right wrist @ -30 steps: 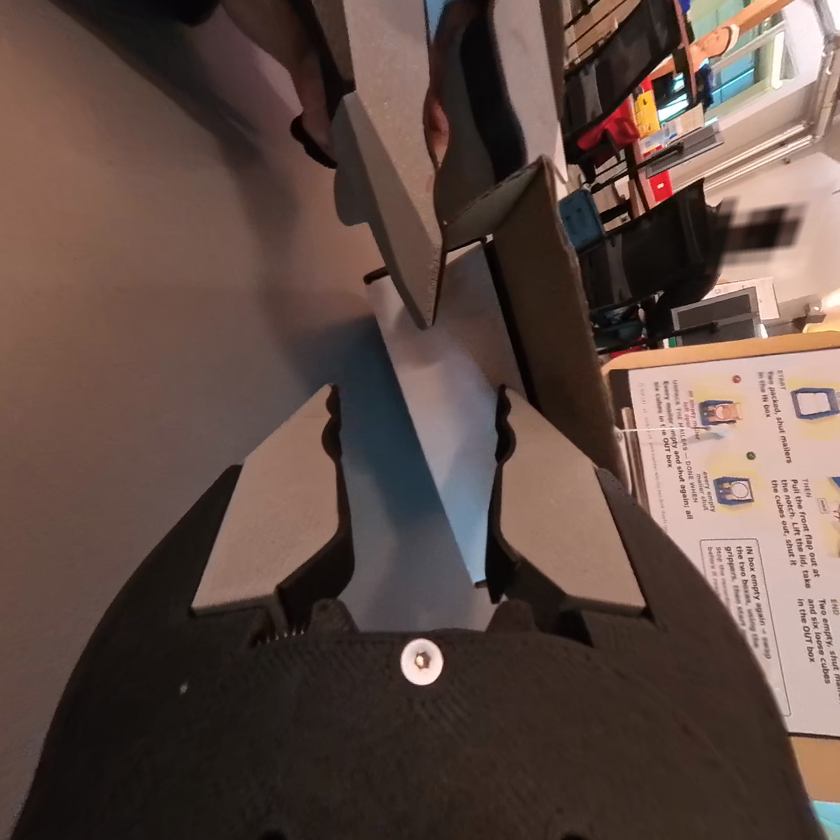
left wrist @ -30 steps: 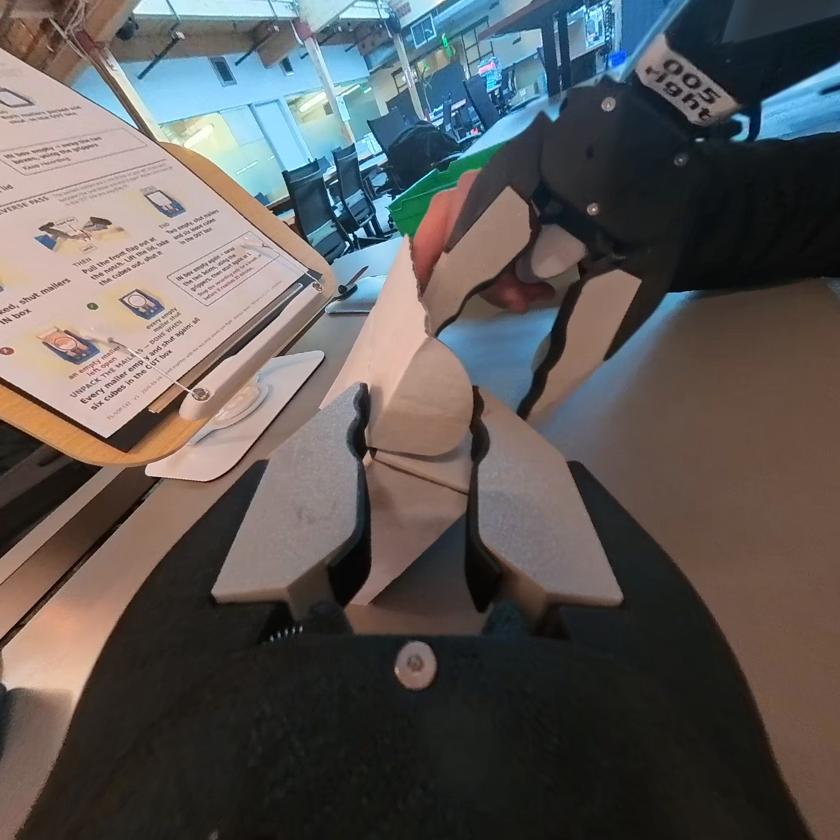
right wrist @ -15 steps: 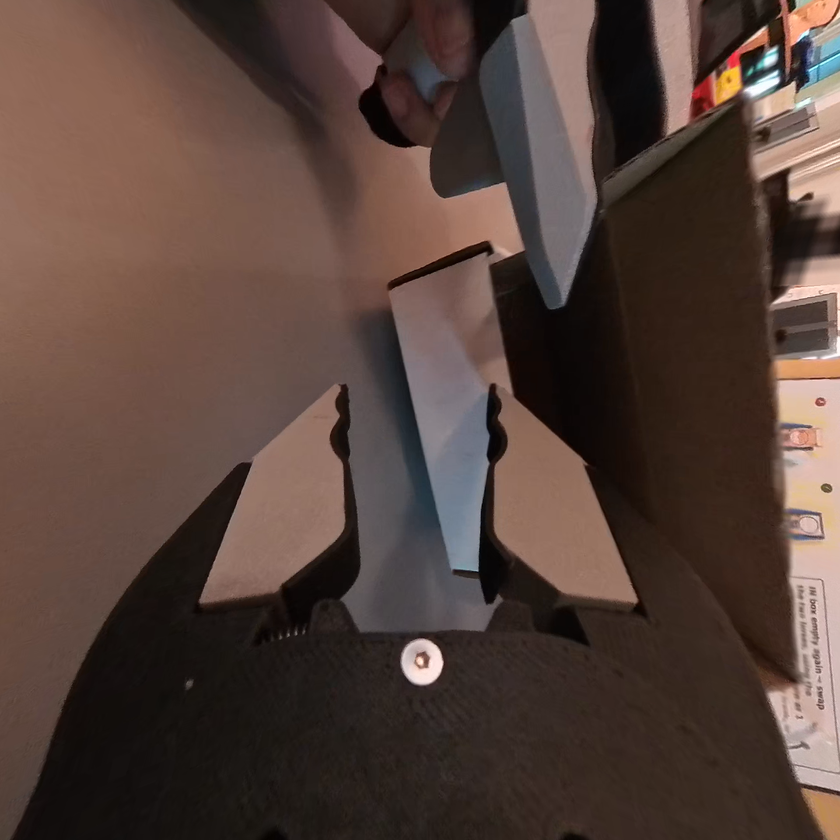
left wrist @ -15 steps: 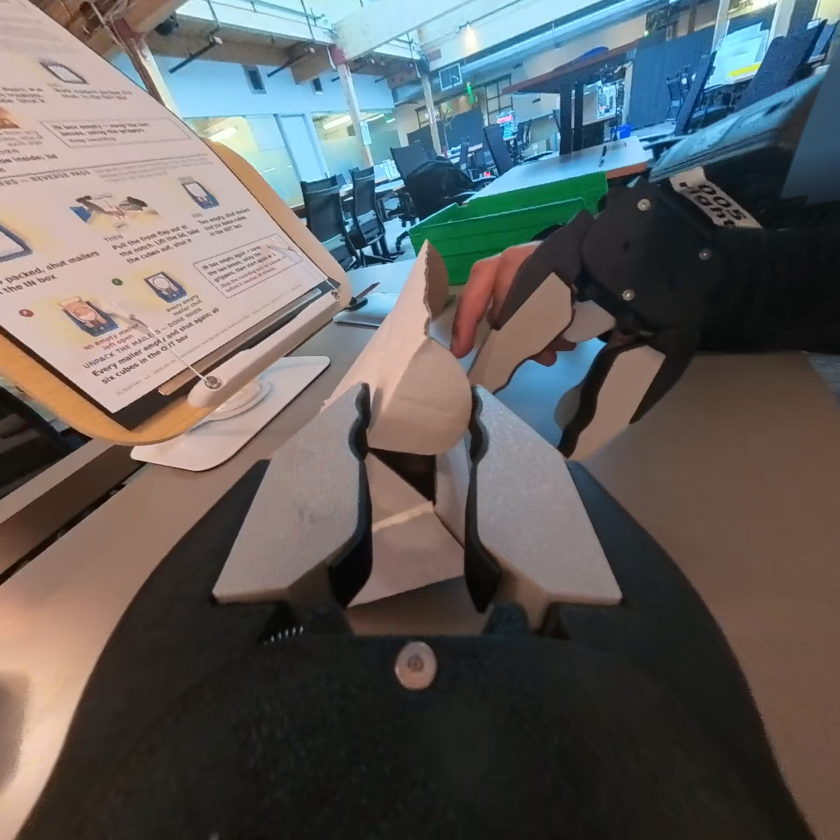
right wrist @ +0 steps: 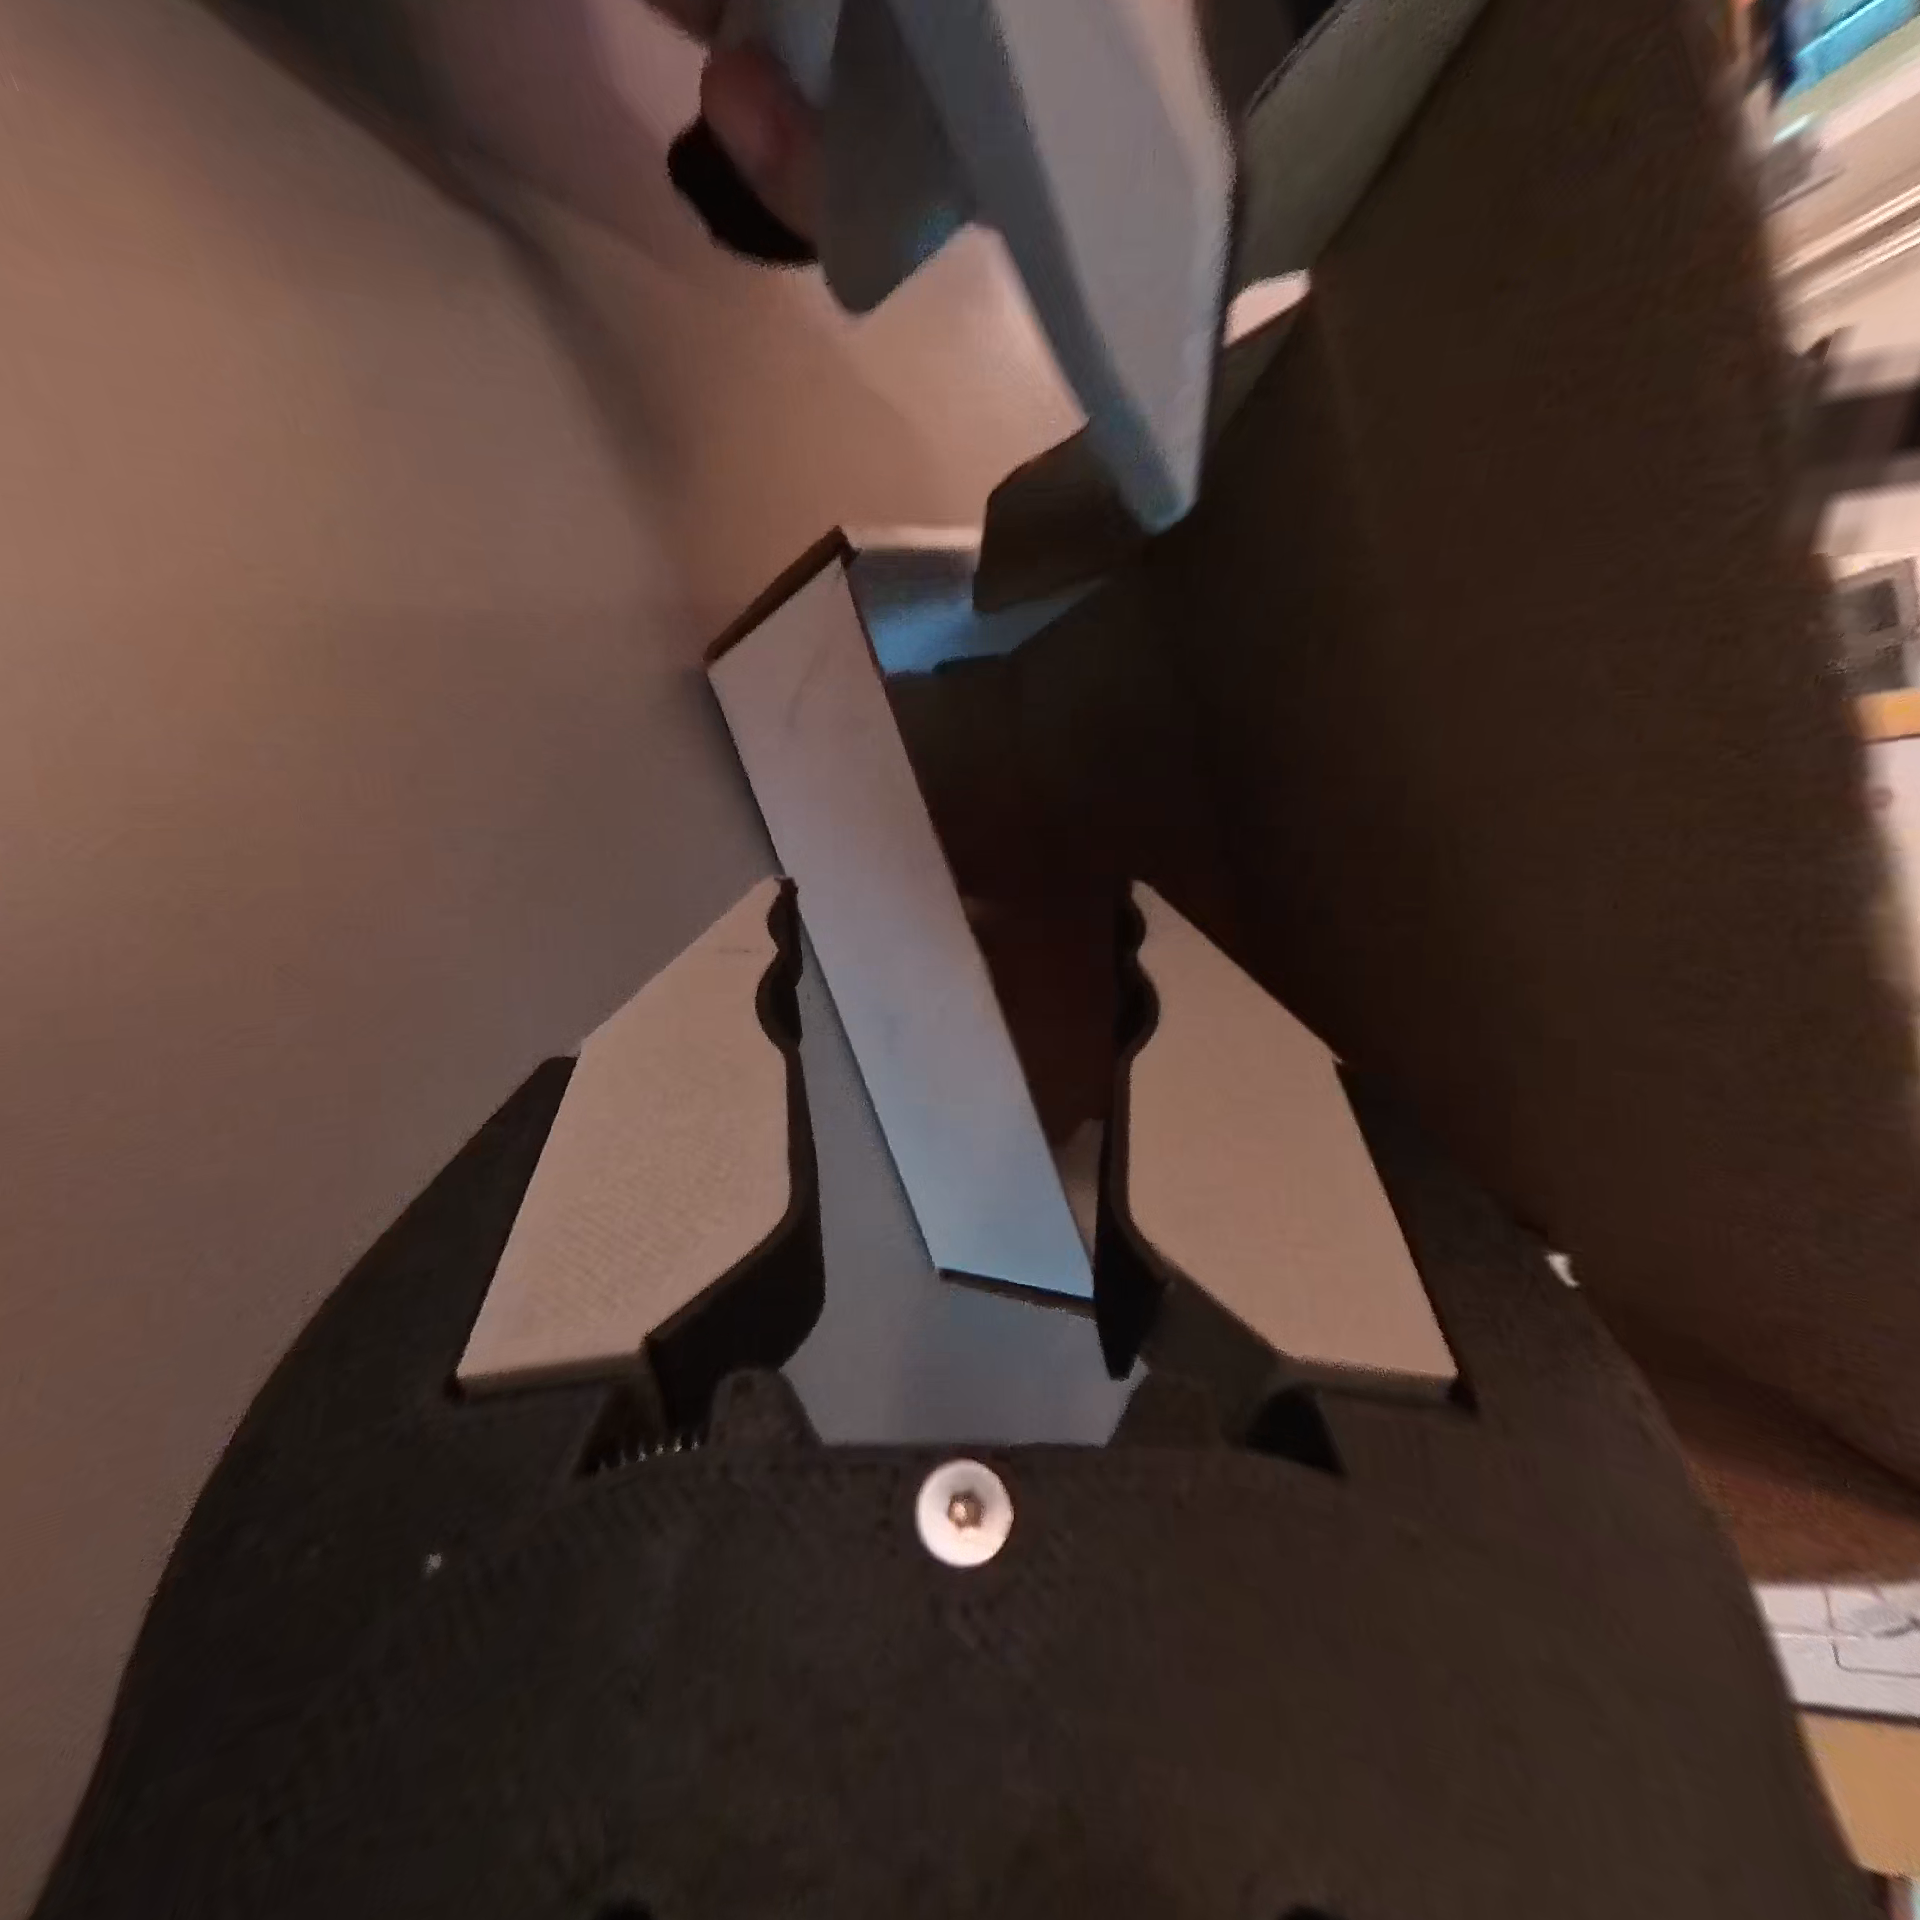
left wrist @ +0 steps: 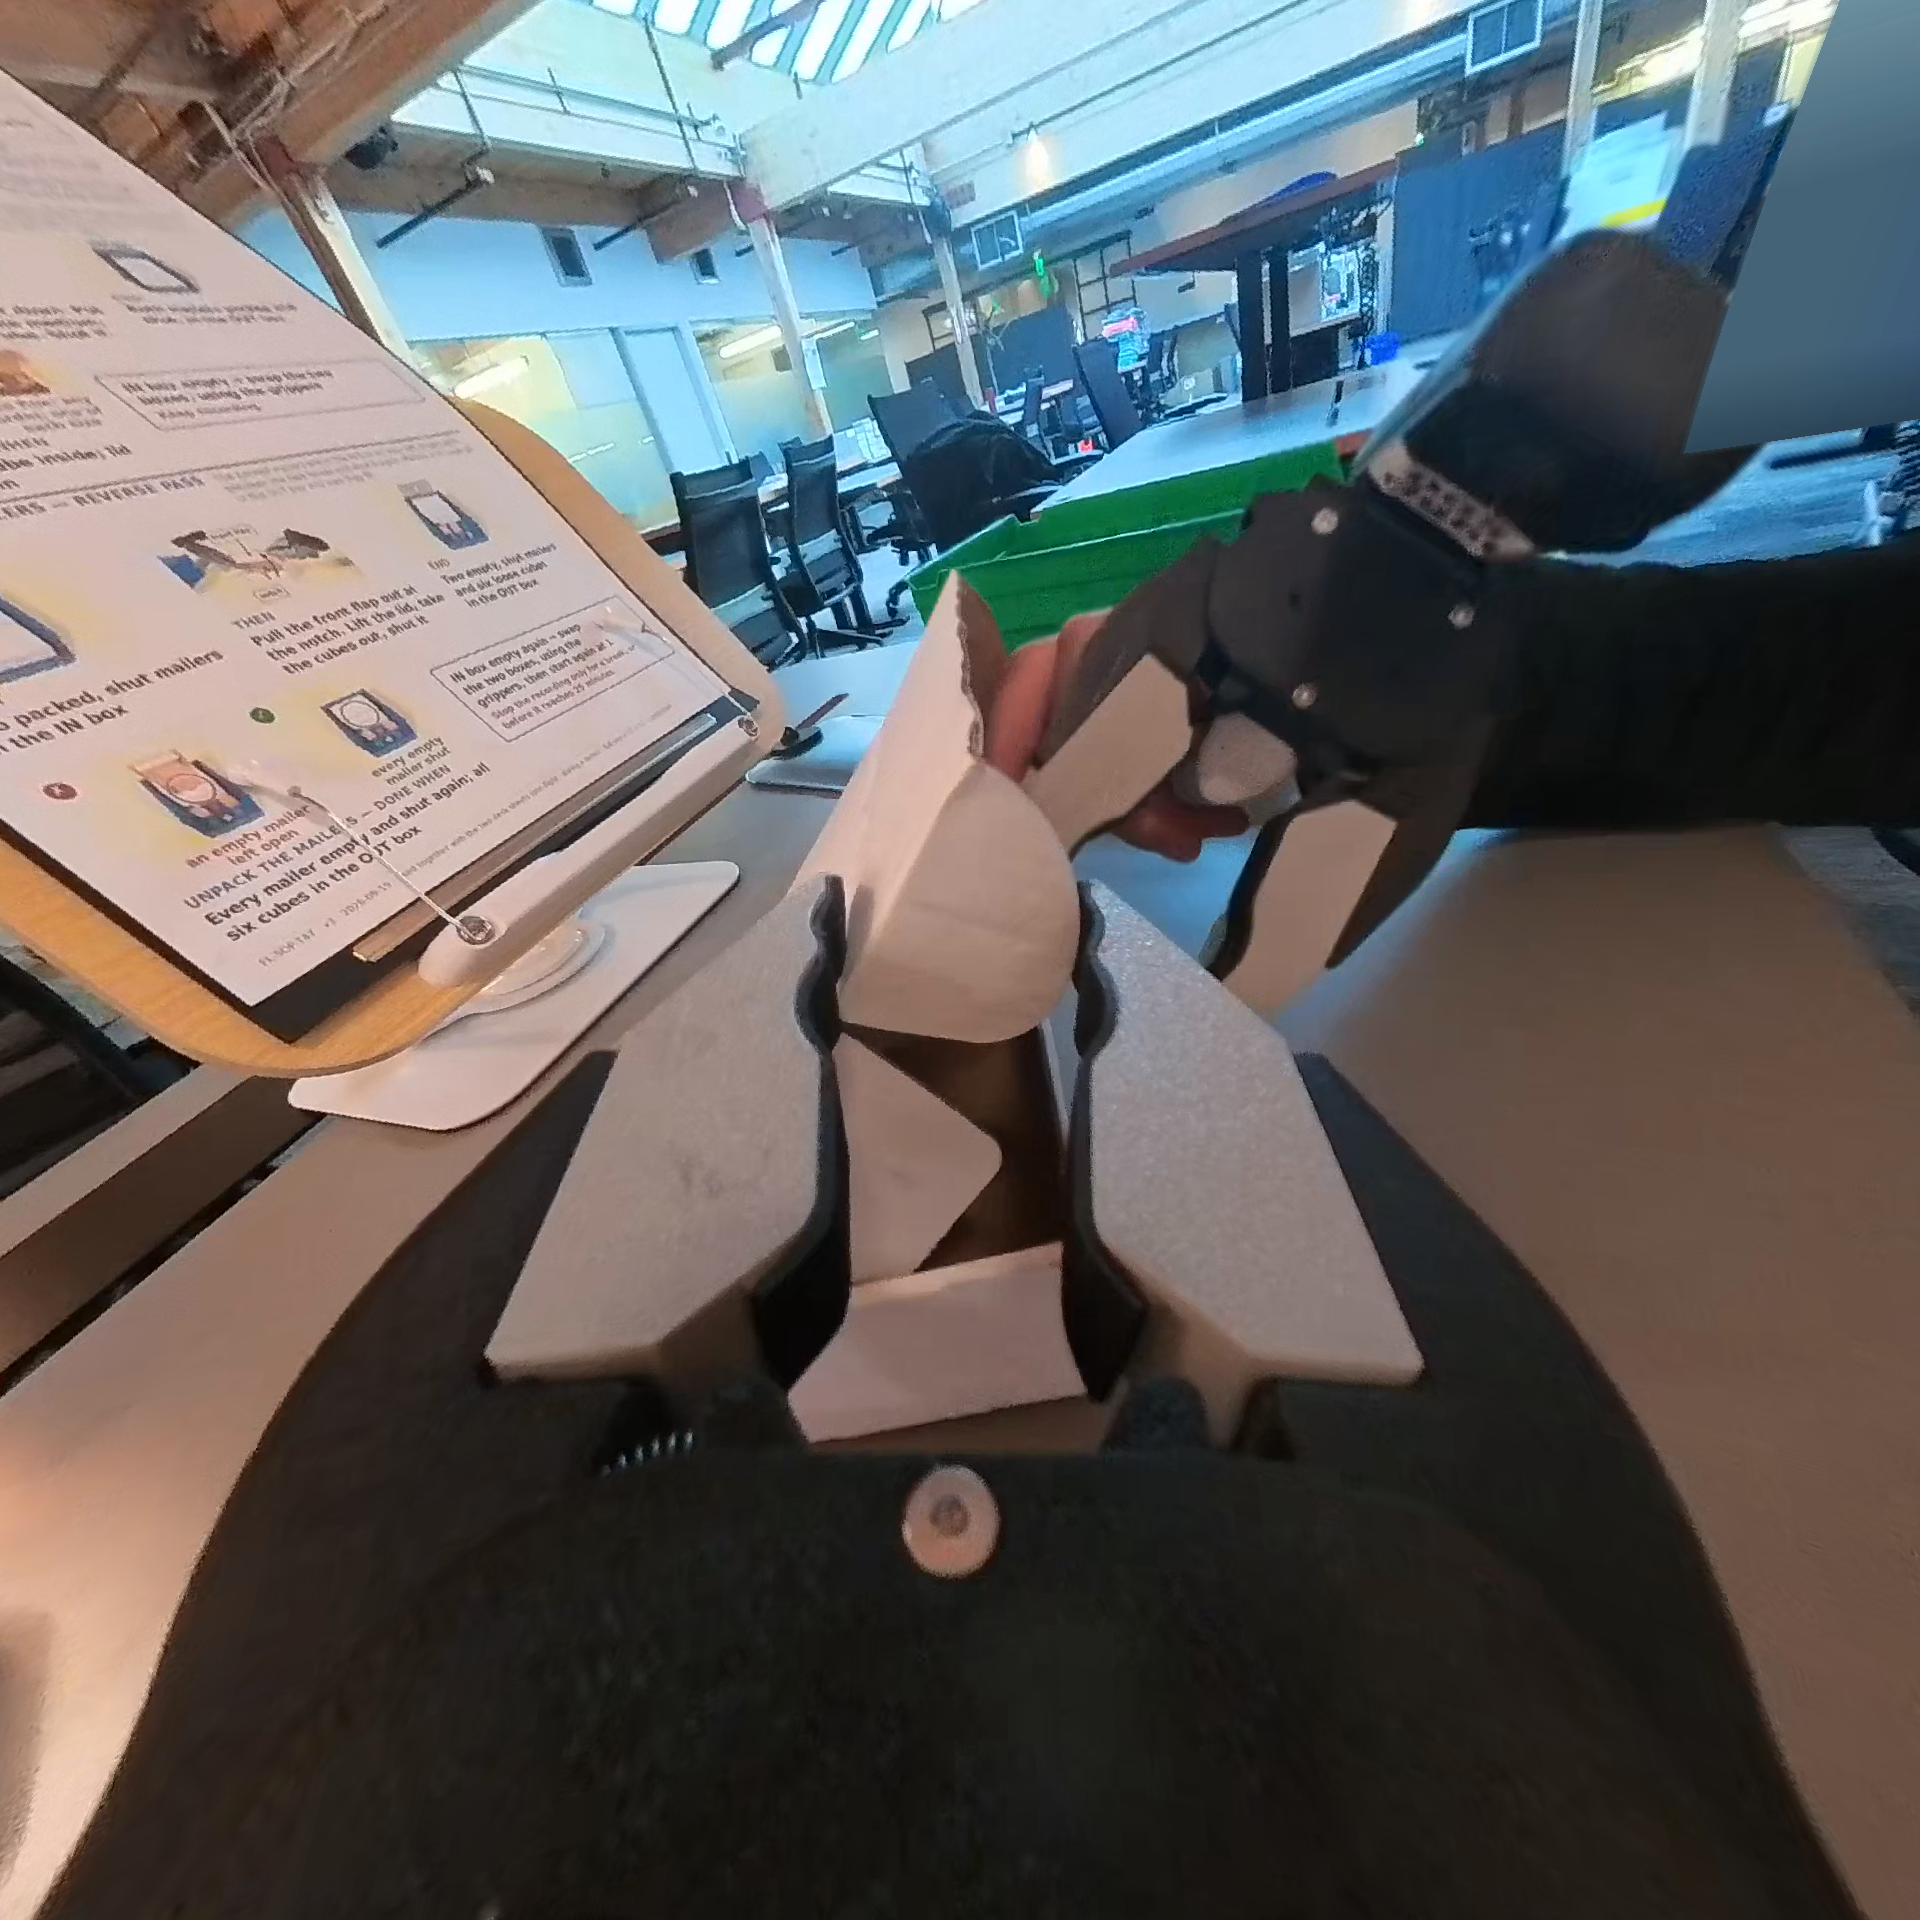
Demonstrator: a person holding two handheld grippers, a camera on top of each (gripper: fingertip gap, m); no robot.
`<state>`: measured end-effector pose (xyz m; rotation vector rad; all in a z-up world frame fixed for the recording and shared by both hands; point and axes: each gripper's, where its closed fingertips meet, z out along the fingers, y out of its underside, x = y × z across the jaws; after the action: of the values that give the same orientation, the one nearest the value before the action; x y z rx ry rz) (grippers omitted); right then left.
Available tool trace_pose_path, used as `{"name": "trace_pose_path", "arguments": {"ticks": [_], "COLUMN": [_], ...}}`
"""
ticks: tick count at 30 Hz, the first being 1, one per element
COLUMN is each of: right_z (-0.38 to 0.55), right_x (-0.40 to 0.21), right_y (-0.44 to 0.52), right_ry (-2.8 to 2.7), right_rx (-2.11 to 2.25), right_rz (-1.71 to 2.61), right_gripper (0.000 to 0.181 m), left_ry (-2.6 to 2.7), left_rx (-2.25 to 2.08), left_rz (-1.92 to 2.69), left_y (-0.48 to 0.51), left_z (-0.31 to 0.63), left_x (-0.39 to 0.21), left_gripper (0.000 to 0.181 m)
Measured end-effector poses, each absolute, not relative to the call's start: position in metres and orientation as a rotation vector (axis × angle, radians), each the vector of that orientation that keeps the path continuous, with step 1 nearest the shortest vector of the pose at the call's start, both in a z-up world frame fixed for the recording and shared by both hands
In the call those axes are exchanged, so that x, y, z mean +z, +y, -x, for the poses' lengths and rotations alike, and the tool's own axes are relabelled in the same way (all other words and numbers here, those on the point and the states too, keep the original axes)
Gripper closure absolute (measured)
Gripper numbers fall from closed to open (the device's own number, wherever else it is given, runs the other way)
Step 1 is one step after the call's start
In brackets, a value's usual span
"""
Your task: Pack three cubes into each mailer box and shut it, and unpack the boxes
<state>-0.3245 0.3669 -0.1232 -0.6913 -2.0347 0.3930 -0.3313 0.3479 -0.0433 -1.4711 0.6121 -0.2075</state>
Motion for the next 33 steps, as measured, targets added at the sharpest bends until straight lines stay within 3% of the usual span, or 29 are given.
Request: {"name": "trace_pose_path", "arguments": {"ticks": [7, 18, 27, 28, 29, 33], "right_z": [0.317, 0.290, 0.261, 0.258, 0.254, 0.250], "right_x": [-0.153, -0.149, -0.145, -0.145, -0.145, -0.144], "right_y": [0.363, 0.327, 0.316, 0.316, 0.314, 0.312], "right_ry": [-2.187, -2.365, -2.508, -2.522, -2.542, -2.547], "right_rx": [0.349, 0.569, 0.760, 0.771, 0.786, 0.802], "right_rz": [0.722, 0.590, 0.712, 0.721, 0.718, 0.710], "right_gripper": [0.143, 0.168, 0.175, 0.175, 0.175, 0.175], "left_ry": [0.560, 0.174, -0.306, -0.338, -0.355, -0.312], "left_rx": [-0.223, -0.096, -0.153, -0.155, -0.135, -0.042], "left_rz": [1.411, 1.300, 1.686, 1.749, 1.806, 1.886], "left_y": [0.343, 0.338, 0.362, 0.363, 0.364, 0.366], "left_z": [0.337, 0.412, 0.492, 0.495, 0.499, 0.497], "left_x": [-0.027, 0.009, -0.076, -0.089, -0.101, -0.110], "left_gripper": [0.139, 0.144, 0.132, 0.133, 0.150, 0.155]}}
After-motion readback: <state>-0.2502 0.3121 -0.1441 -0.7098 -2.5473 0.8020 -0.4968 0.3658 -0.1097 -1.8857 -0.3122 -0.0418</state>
